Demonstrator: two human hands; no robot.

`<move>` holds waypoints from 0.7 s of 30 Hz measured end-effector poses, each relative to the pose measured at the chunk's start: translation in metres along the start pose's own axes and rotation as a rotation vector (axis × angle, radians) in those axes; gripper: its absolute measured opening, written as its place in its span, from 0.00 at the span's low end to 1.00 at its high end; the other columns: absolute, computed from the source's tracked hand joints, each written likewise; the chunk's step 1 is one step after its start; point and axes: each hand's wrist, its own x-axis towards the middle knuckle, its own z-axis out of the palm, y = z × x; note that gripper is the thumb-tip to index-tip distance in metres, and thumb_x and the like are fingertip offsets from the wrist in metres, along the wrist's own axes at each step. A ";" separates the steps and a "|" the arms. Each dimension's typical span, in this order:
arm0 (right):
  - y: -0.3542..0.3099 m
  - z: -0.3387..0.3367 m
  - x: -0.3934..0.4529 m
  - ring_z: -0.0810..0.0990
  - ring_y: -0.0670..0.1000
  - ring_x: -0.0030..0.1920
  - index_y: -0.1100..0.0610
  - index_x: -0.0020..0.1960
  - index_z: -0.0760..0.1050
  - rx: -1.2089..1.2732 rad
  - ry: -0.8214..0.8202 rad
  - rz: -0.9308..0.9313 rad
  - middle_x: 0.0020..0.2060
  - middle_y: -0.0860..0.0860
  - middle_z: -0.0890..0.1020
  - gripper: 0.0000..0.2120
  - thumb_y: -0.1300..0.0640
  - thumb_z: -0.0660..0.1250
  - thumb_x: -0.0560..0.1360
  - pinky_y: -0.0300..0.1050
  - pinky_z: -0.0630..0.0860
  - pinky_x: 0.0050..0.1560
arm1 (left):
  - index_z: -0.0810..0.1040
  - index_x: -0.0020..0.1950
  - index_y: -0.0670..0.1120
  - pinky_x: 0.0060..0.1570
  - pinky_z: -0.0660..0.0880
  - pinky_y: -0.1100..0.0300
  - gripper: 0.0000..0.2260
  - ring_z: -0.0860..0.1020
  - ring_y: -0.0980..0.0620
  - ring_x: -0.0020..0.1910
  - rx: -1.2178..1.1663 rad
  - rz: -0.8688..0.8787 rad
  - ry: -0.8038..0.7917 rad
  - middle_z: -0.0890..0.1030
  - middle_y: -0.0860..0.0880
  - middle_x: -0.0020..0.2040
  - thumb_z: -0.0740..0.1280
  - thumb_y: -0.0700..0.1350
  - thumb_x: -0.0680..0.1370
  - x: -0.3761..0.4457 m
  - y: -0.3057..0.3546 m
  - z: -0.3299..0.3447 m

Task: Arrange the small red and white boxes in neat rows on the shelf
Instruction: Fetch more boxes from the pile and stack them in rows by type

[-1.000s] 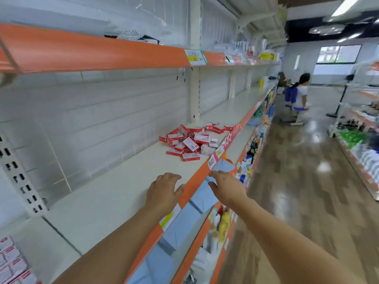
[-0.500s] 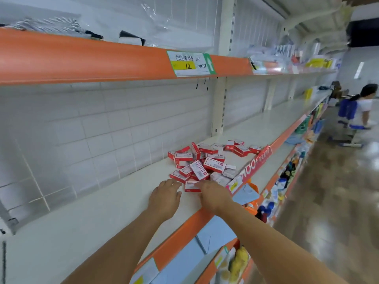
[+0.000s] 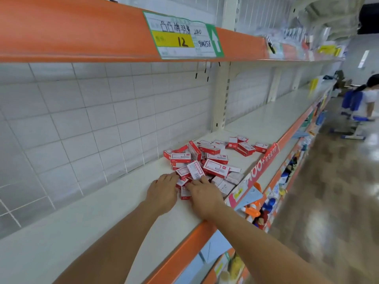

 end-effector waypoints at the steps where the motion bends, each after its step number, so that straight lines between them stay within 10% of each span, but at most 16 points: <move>1: 0.000 0.000 -0.001 0.66 0.57 0.65 0.57 0.67 0.67 0.000 0.004 -0.002 0.63 0.54 0.73 0.20 0.61 0.59 0.76 0.53 0.69 0.60 | 0.58 0.75 0.49 0.65 0.63 0.54 0.23 0.61 0.50 0.71 0.019 0.007 -0.010 0.64 0.51 0.73 0.57 0.46 0.80 0.002 -0.002 0.001; 13: 0.000 0.005 -0.008 0.65 0.55 0.66 0.56 0.68 0.66 0.064 0.044 0.029 0.65 0.53 0.72 0.21 0.60 0.58 0.75 0.55 0.59 0.70 | 0.63 0.71 0.54 0.63 0.60 0.54 0.21 0.66 0.47 0.63 0.298 0.059 0.044 0.71 0.49 0.63 0.54 0.58 0.80 0.008 -0.012 -0.001; 21: -0.008 0.000 -0.009 0.69 0.57 0.65 0.56 0.70 0.63 0.143 -0.007 0.018 0.65 0.55 0.70 0.21 0.62 0.57 0.77 0.54 0.67 0.64 | 0.65 0.70 0.50 0.56 0.69 0.57 0.19 0.69 0.49 0.62 0.052 -0.062 0.049 0.72 0.50 0.65 0.58 0.54 0.81 -0.023 -0.015 -0.006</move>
